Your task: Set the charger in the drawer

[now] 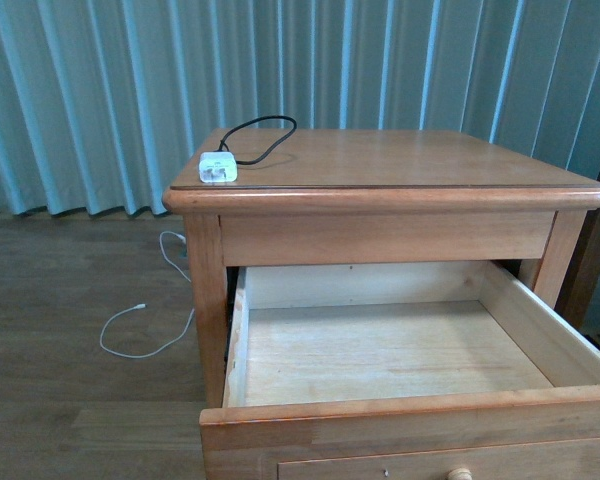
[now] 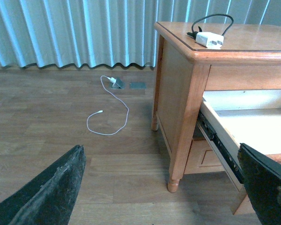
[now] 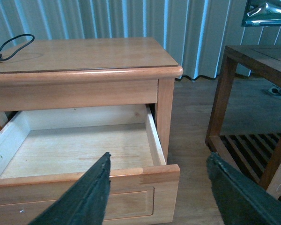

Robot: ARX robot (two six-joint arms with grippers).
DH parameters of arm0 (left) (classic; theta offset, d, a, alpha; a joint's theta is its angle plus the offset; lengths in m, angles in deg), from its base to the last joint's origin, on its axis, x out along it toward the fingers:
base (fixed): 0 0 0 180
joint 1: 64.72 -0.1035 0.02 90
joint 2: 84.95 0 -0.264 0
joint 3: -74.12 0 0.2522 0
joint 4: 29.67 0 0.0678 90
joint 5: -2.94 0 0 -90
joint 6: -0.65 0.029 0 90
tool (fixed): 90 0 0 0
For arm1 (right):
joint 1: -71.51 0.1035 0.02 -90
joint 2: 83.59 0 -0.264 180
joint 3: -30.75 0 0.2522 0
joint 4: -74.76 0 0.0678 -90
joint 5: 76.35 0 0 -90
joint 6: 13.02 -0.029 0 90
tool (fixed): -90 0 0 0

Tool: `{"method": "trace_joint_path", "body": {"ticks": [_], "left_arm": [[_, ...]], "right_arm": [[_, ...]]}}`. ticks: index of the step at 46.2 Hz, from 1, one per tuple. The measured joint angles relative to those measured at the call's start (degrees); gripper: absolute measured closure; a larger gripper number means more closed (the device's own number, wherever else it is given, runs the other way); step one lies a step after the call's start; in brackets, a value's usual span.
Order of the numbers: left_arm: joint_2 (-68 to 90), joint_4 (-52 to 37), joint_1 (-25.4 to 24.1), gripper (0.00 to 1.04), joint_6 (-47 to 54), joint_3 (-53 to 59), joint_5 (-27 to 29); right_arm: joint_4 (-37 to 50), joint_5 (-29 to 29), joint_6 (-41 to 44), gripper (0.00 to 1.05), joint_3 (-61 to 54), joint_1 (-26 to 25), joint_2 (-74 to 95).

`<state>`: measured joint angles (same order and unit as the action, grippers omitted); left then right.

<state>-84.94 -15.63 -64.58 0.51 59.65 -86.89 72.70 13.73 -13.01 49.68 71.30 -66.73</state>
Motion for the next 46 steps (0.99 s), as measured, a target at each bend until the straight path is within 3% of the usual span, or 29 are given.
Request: {"method": "trace_joint_path", "body": {"ticks": [10, 19, 20, 23, 26, 28, 32, 37, 46], "left_arm": [[0.0, 0.0, 0.0, 0.06, 0.0, 0.0, 0.0], [0.0, 0.0, 0.0, 0.06, 0.0, 0.0, 0.2], [0.5, -0.5, 0.9, 0.06, -0.7, 0.0, 2.8], [6.2, -4.5, 10.1, 0.06, -6.0, 0.0, 30.3], [8.7, -5.0, 13.7, 0.06, -8.6, 0.0, 44.8], [9.6, -5.3, 14.1, 0.06, -9.5, -0.3, 48.1], [12.4, -6.1, 14.9, 0.06, -10.5, -1.4, 48.6], [18.2, -9.4, 15.3, 0.06, -10.4, -4.1, 45.1], [37.0, -17.0, 13.8, 0.06, -5.7, -13.9, 30.5]], "right_arm": [[0.0, 0.0, -0.1, 0.06, 0.0, 0.0, 0.0], [0.0, 0.0, 0.0, 0.08, 0.0, 0.0, 0.0], [0.0, 0.0, 0.0, 0.08, 0.0, 0.0, 0.0], [0.0, 0.0, 0.0, 0.08, 0.0, 0.0, 0.0], [0.0, 0.0, 0.0, 0.08, 0.0, 0.0, 0.0], [0.0, 0.0, 0.0, 0.08, 0.0, 0.0, 0.0], [0.0, 0.0, 0.0, 0.08, 0.0, 0.0, 0.0], [0.0, 0.0, 0.0, 0.08, 0.0, 0.0, 0.0], [0.0, 0.0, 0.0, 0.08, 0.0, 0.0, 0.0]]}}
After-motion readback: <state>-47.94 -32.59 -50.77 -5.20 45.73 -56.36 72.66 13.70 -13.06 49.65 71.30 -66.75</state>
